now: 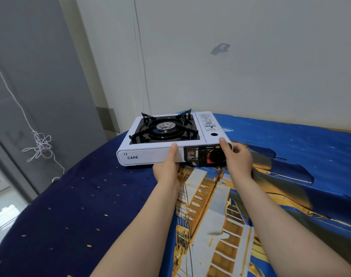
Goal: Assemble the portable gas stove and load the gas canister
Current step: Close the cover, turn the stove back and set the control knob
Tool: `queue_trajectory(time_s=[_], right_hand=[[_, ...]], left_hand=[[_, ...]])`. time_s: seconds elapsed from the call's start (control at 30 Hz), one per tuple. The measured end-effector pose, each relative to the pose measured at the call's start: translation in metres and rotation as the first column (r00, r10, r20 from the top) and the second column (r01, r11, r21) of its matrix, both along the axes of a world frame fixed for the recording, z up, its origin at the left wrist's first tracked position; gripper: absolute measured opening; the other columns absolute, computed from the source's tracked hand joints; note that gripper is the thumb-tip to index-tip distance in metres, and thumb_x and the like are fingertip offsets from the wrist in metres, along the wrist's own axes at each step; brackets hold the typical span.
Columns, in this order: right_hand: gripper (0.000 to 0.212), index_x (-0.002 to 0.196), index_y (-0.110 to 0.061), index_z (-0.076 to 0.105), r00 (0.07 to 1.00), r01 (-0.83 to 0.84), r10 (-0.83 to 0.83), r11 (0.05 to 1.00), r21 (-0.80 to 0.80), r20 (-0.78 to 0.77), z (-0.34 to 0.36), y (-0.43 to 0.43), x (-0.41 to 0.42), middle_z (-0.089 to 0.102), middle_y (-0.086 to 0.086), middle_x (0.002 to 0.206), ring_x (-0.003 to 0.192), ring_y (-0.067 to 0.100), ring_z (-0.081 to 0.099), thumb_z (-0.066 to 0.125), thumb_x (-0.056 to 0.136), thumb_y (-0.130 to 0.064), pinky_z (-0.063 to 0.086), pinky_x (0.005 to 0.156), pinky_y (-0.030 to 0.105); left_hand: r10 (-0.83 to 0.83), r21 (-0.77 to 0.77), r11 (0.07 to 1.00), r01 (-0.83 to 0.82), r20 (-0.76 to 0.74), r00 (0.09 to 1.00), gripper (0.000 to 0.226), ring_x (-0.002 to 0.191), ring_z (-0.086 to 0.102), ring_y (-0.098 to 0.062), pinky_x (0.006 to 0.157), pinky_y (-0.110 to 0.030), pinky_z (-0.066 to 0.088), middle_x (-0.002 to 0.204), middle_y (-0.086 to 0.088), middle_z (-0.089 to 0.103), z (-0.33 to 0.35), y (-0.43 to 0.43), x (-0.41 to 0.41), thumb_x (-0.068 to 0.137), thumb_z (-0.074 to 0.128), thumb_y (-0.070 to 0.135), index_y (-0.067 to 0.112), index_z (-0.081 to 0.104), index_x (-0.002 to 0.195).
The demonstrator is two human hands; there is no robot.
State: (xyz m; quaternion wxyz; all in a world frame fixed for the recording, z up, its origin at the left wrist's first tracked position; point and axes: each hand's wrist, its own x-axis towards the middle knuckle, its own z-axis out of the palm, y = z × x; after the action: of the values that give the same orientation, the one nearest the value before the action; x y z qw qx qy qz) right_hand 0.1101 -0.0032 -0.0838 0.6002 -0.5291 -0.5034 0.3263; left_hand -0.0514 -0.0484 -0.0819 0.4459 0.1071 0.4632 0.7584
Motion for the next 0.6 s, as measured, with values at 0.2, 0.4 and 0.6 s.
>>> queue_trajectory(time_s=[0.2, 0.4, 0.6], right_hand=[[0.039, 0.101, -0.014, 0.068, 0.997, -0.049, 0.047, 0.998, 0.026, 0.064, -0.0035, -0.0001, 0.0018, 0.067, -0.004, 0.093, 0.086, 0.008, 0.062, 0.06, 0.088, -0.05, 0.043, 0.061, 0.022], [0.025, 0.102, -0.019, 0.069, 0.994, -0.083, 0.079, 0.995, 0.059, 0.072, -0.0016, -0.0031, 0.0053, 0.068, -0.006, 0.093, 0.089, 0.008, 0.063, 0.064, 0.088, -0.04, 0.048, 0.067, 0.024], [0.019, 0.095, -0.028, 0.067, 0.986, -0.083, 0.068, 0.992, 0.092, 0.153, -0.0017, -0.004, 0.0023, 0.067, -0.013, 0.087, 0.088, 0.008, 0.063, 0.057, 0.091, -0.044, 0.047, 0.066, 0.025]], left_hand=[[-0.025, 0.081, 0.996, 0.023, 0.025, 0.999, 0.046, 0.093, 0.07, -0.025, 0.061, -0.024, 0.057, 0.108, -0.014, 0.07, -0.0001, -0.0032, 0.0004, 0.077, 0.079, 0.021, 0.002, 0.059, 0.114], [-0.041, 0.052, 0.998, 0.041, -0.003, 0.999, 0.045, 0.094, 0.069, -0.025, 0.063, -0.026, 0.055, 0.109, -0.016, 0.068, -0.0019, -0.0041, 0.0007, 0.08, 0.076, 0.021, 0.002, 0.056, 0.115], [-0.045, -0.053, 0.998, 0.037, -0.166, 0.985, 0.038, 0.083, 0.072, -0.022, 0.066, -0.029, 0.057, 0.103, -0.012, 0.071, -0.0066, -0.0014, 0.001, 0.085, 0.071, 0.03, 0.005, 0.06, 0.111]])
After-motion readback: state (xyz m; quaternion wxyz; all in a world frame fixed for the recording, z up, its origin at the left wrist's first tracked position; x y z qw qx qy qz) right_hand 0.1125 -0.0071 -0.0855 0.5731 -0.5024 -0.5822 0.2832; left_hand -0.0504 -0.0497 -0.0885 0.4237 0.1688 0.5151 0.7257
